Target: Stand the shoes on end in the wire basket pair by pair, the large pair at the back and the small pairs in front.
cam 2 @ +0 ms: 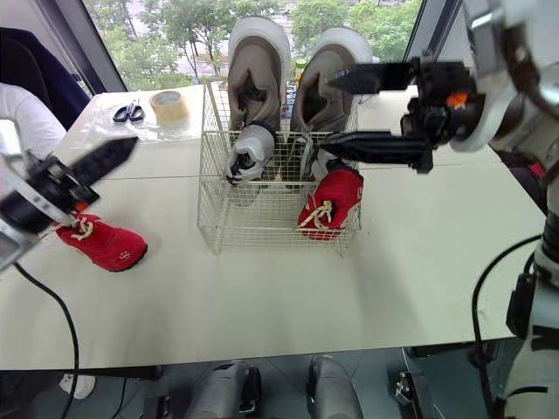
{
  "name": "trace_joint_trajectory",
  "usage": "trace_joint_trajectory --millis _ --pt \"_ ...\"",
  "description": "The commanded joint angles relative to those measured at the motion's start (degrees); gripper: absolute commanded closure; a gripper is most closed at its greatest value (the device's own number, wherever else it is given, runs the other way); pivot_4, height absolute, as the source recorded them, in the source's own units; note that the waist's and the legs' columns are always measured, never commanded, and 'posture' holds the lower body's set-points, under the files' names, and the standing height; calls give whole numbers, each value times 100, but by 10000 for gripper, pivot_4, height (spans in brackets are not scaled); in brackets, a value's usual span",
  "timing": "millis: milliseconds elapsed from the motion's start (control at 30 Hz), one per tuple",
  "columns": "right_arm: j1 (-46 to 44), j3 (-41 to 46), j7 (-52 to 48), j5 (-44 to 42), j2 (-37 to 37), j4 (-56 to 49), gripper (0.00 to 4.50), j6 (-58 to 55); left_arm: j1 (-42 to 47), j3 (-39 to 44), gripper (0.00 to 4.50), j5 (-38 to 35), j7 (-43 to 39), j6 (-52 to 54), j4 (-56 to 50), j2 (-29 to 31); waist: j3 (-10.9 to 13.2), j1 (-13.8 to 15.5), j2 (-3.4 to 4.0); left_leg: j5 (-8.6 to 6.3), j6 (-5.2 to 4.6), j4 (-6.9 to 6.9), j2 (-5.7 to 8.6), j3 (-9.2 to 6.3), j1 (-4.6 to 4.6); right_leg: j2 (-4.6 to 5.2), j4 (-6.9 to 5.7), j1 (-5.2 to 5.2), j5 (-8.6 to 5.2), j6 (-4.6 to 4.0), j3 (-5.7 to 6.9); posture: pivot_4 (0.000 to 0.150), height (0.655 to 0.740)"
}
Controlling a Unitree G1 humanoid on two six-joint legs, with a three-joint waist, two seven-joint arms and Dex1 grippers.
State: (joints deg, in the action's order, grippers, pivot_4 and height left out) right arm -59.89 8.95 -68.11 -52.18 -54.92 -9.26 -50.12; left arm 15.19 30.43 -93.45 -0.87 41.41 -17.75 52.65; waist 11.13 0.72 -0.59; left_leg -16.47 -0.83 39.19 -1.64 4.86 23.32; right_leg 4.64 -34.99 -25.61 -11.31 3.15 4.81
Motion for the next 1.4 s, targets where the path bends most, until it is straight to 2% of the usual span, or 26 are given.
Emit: trace_joint_trajectory --millis 33,133,233,333,400,467,667,833,1067,1167,1333,1367,1400 --pt "-265 -392 -557 -27 -9 -38 0 -64 347 101 247 892 1329 30 303 455 0 0 -1 0 0 0 0 0 0 1 -1 0 0 1 0 1500 7400" --pt "-181 -842 -1284 55 -130 -195 0 -40 369 -83 247 1536 2823 757 467 984 2 -7 -4 -2 -3 -2 0 1 3 3 1 -1 2 4 0 1500 7400" --pt "-257 -1253 -1909 431 -135 65 0 284 25 302 247 -345 5085 990 764 975 2 -21 -4 -3 -4 -5 0 6 4 15 -8 -13 11 20 -8 1500 7400" --pt "-410 -1697 -2371 856 -149 367 0 738 -521 490 247 -923 6377 1153 412 1324 7 -41 -13 -3 1 -7 -2 6 8 42 -20 -28 13 20 -13 1500 7400" --pt "-438 -2048 -2438 974 -268 435 0 1066 -787 495 247 -1639 7282 700 162 1183 8 -36 -16 2 13 -7 -2 5 13 42 -21 -36 12 12 -10 1500 7400" --pt "-415 -2274 -2439 920 -359 393 0 1146 -968 395 247 -1938 7806 356 1 899 8 2 -14 4 31 -11 3 4 13 53 -22 -37 5 -4 -11 1500 7400" --pt "-329 -2257 -2439 610 -567 214 0 1032 -641 -121 247 -1955 7672 79 219 347 5 6 -20 1 48 -13 17 5 13 69 -21 -36 -1 -28 -8 1500 7400" --pt "-4 -1919 -2420 710 -750 -130 0 804 -387 -510 247 -1583 7281 78 919 127 4 -7 -19 10 32 -13 17 8 13 66 -18 -34 -1 -28 -8 1500 7400" --pt "509 -1250 -1850 499 -850 -736 0 226 190 -891 247 -1017 6697 397 2324 -277 1 16 -21 9 21 -5 15 5 5 52 -21 -17 0 -26 0 1500 7400" --pt "658 -1013 -1666 378 -883 -924 0 16 306 -893 13278 -783 6548 618 2603 -308 -2 18 -25 9 18 -3 15 5 2 46 -22 -13 2 -22 2 1500 7400" --pt "805 -838 -1533 336 -916 -1062 0 -120 263 -703 39672 -730 6659 829 2422 -300 -4 -7 -25 8 18 -3 12 5 -6 43 -22 -6 8 -12 0 1500 7400" --pt "826 -821 -1519 333 -913 -1067 0 -132 218 -646 44027 -751 6716 870 2299 -248 -4 -7 -25 8 18 -3 10 4 -6 43 -23 -6 8 -11 -1 1500 7400" --pt "846 -809 -1515 332 -913 -1062 0 -136 178 -583 44605 -809 6773 892 2175 -213 -4 -4 -25 8 19 -3 6 3 -6 41 -24 -7 8 -11 0 1500 7400"
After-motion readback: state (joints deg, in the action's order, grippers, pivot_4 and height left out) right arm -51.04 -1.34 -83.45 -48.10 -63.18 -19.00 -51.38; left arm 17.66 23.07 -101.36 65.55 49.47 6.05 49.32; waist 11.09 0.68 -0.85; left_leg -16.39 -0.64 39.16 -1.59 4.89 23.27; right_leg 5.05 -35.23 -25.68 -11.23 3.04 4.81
